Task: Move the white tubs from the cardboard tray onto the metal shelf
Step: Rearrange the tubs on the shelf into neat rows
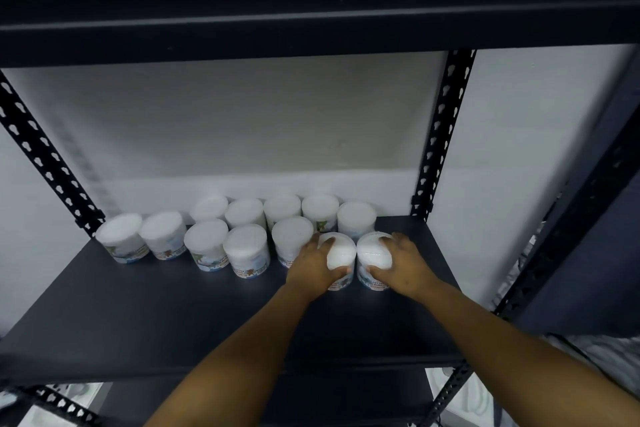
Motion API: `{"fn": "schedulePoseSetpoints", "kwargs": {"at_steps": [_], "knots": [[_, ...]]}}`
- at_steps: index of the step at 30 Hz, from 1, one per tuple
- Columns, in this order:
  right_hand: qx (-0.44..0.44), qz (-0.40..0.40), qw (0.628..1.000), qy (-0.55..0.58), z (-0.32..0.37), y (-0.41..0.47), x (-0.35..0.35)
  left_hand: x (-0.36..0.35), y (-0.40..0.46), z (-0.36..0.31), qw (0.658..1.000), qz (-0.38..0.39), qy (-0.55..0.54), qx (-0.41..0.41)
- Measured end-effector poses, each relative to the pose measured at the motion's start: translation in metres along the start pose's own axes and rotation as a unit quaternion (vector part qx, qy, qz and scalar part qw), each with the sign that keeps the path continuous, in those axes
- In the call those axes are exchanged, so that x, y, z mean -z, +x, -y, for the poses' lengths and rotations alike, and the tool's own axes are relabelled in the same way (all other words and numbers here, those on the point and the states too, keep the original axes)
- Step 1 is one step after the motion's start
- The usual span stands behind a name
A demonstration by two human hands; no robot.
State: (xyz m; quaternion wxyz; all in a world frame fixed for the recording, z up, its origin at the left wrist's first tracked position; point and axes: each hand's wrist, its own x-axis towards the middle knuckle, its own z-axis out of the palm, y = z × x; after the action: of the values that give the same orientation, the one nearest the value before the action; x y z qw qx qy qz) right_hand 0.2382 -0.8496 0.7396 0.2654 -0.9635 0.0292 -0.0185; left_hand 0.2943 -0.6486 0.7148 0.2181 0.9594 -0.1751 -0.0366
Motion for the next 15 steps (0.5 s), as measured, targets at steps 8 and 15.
{"fn": "schedulePoseSetpoints", "kwargs": {"at_steps": [8,15], "knots": [[0.001,0.017,1.000,-0.008,0.001,0.005,0.004,0.003,0.004,-0.008,0.999,0.007,0.023,0.026],[0.021,0.000,0.997,-0.077,-0.004,0.009,0.003,0.002,-0.003,-0.016,0.996,-0.026,0.080,0.028]]}}
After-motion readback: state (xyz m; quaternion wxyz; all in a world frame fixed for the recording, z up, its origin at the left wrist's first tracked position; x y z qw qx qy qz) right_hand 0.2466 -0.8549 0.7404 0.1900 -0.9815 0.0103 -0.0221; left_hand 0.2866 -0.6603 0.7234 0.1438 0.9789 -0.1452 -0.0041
